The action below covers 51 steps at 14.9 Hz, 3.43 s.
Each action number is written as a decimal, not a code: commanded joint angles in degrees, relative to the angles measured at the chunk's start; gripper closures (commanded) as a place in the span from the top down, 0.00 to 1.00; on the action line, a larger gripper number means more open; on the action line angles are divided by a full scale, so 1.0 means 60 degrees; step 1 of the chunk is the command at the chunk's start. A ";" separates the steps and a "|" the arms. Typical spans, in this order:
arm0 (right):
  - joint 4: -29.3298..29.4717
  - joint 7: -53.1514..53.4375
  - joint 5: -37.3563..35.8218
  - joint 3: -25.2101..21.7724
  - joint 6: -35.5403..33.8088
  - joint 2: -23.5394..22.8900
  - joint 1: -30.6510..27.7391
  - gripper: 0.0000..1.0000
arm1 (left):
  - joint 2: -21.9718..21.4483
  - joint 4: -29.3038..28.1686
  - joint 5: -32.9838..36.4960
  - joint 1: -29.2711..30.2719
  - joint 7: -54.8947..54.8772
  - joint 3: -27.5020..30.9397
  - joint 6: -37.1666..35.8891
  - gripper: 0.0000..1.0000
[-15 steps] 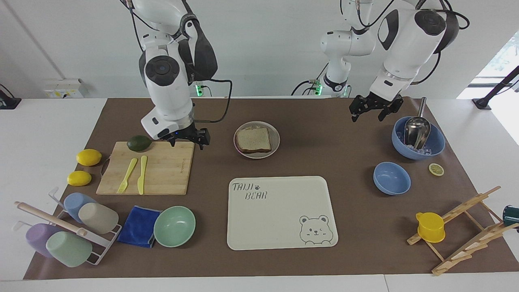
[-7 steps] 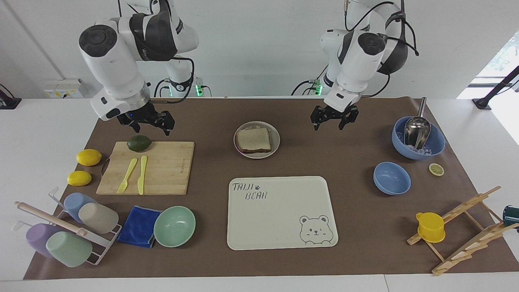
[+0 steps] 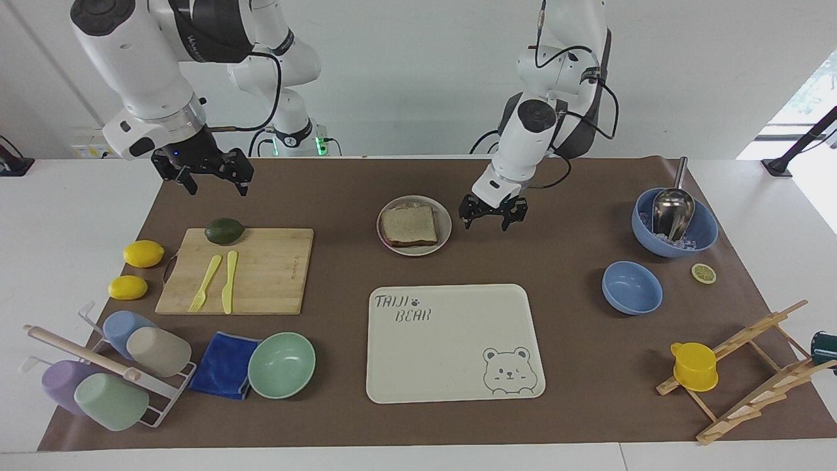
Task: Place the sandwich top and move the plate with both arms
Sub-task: 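Withdraw the right gripper while the left gripper reaches toward the plate, then grasp the white plate rim with the left gripper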
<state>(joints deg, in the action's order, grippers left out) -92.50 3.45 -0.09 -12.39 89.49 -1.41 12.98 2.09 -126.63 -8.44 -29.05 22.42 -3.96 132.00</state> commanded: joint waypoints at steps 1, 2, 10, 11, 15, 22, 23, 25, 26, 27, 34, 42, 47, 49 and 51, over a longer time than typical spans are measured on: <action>-0.0229 -0.0208 0.0030 0.0044 -0.0440 0.0118 -0.0213 1.00 | 0.0134 -0.0588 -0.0261 -0.0533 0.0057 0.0147 0.0879 0.97; -0.0228 -0.0266 -0.0159 0.0044 -0.0500 0.0104 -0.0272 1.00 | 0.0251 -0.0647 -0.0422 -0.0637 0.0043 0.0147 0.1070 0.93; 0.0182 -0.0677 0.0230 0.0498 -0.0618 -0.0263 -0.1356 1.00 | 0.0340 -0.0926 -0.0818 -0.1149 0.0436 0.0147 0.1101 0.80; 0.0182 -0.0663 0.0351 0.0498 -0.0604 -0.0219 -0.1342 1.00 | 0.0340 -0.0998 -0.0848 -0.1194 0.0525 0.0147 0.1144 0.79; 0.0153 -0.0589 0.0323 0.0498 -0.0618 -0.0146 -0.1284 1.00 | 0.0355 -0.0999 -0.1376 -0.1281 0.0875 0.0147 0.1145 0.66; 0.0065 -0.0545 0.0293 0.0483 -0.0648 -0.0058 -0.1371 1.00 | 0.0369 -0.1058 -0.1390 -0.1414 0.1229 0.0147 0.1218 0.43; 0.0051 -0.0589 0.0308 0.0498 -0.0648 -0.0058 -0.1488 1.00 | 0.0399 -0.1072 -0.1448 -0.1414 0.1244 0.0147 0.1233 0.42; 0.0050 -0.0589 0.0308 0.0614 -0.0618 -0.0058 -0.1693 1.00 | 0.0413 -0.1072 -0.1522 -0.1414 0.1244 0.0147 0.1277 0.36; 0.0050 -0.0589 0.0308 0.0644 -0.0618 -0.0058 -0.1766 1.00 | 0.0399 -0.1072 -0.1522 -0.1414 0.1244 0.0147 0.1291 0.32; 0.0065 -0.0604 0.0308 0.0775 -0.0633 -0.0058 -0.1840 1.00 | 0.0399 -0.1072 -0.1522 -0.1414 0.1244 0.0147 0.1291 0.28; 0.0065 -0.0647 0.0308 0.1406 -0.0633 -0.0043 -0.2441 1.00 | 0.0487 -0.1072 -0.1566 -0.1414 0.1229 0.0147 0.1291 0.00; 0.0080 -0.1232 0.0293 0.1377 -0.0560 -0.0058 -0.2470 1.00 | 0.0473 -0.0926 -0.1683 -0.1311 0.1054 0.0147 0.1203 0.00; 0.0065 -0.1190 0.0337 0.1391 -0.0530 -0.0043 -0.2514 1.00 | 0.0209 -0.0035 -0.1669 -0.0933 0.0995 0.0235 0.0153 0.00; 0.0065 -0.1204 0.0352 0.1406 -0.0545 -0.0043 -0.2485 1.00 | 0.0252 0.0813 -0.1669 -0.0625 0.0980 0.0235 -0.0623 0.00; 0.0051 -0.1219 0.0352 0.1392 -0.0618 -0.0029 -0.2499 1.00 | 0.0456 0.1678 -0.1654 -0.0156 0.0835 0.0235 -0.1328 0.00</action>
<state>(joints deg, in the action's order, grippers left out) -92.06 -2.32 0.84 -4.57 86.48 -2.13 -0.96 4.38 -121.99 -17.50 -32.63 29.10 -2.61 129.11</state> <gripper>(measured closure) 0.000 0.965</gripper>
